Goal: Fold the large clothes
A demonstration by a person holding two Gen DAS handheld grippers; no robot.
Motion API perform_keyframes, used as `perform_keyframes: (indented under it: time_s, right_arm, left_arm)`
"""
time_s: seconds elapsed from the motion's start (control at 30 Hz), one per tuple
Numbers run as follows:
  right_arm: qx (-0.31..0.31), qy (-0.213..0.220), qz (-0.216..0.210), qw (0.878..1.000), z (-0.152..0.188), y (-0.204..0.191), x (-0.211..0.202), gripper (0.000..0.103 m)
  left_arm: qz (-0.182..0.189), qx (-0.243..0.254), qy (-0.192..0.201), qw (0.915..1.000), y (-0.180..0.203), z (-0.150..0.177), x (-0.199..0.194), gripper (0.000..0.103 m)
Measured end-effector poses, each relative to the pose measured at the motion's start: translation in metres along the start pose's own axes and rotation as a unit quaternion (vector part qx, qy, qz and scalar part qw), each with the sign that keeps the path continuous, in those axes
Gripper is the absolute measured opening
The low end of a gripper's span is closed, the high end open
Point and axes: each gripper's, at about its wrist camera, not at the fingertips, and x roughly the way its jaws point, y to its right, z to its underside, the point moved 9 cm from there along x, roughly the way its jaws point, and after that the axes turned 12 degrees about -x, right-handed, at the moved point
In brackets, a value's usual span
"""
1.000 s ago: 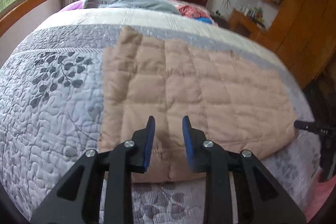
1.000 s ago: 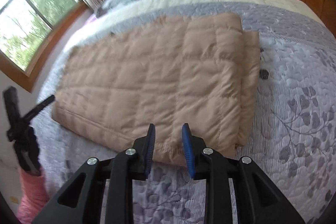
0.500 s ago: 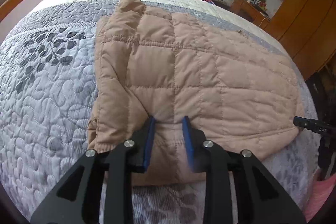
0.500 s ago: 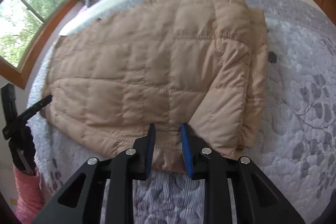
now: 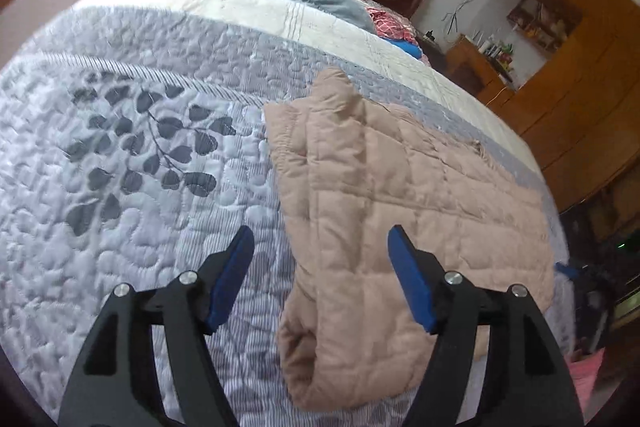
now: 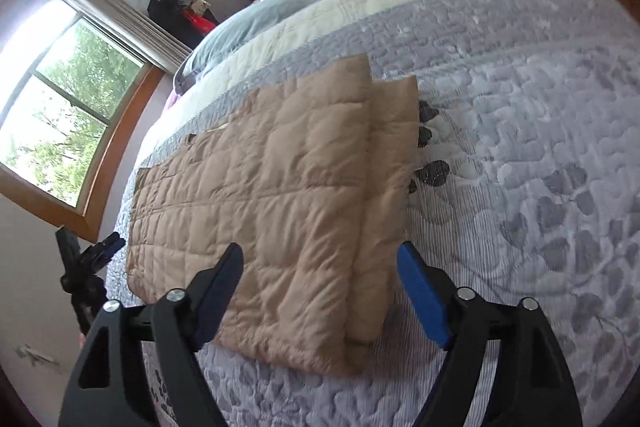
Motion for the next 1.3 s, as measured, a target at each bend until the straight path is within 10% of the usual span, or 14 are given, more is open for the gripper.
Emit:
perform_keyframes:
  time_s: [0.57,0.8,1.3]
  right_arm:
    - [0.036,-0.021,-0.043,0.998,-0.013,0.022,0.068,0.087]
    - [0.022,-0.01,-0.07,0.997,-0.021,-0.001,0.071,0.022]
    - [-0.081,0.053,-0.094,0.991,-0.002,-0.095,-0.054,0.015]
  left_arm:
    - [0.041,-0.02,-0.054,0.9975,0.016,-0.01,0.084,0.071]
    - [0.017,0.012,-0.026,0.9994,0.047,0.005,0.076,0.023]
    - [0.075,0.053,0.05,0.9945,0.097,0.03,-0.075,0.011]
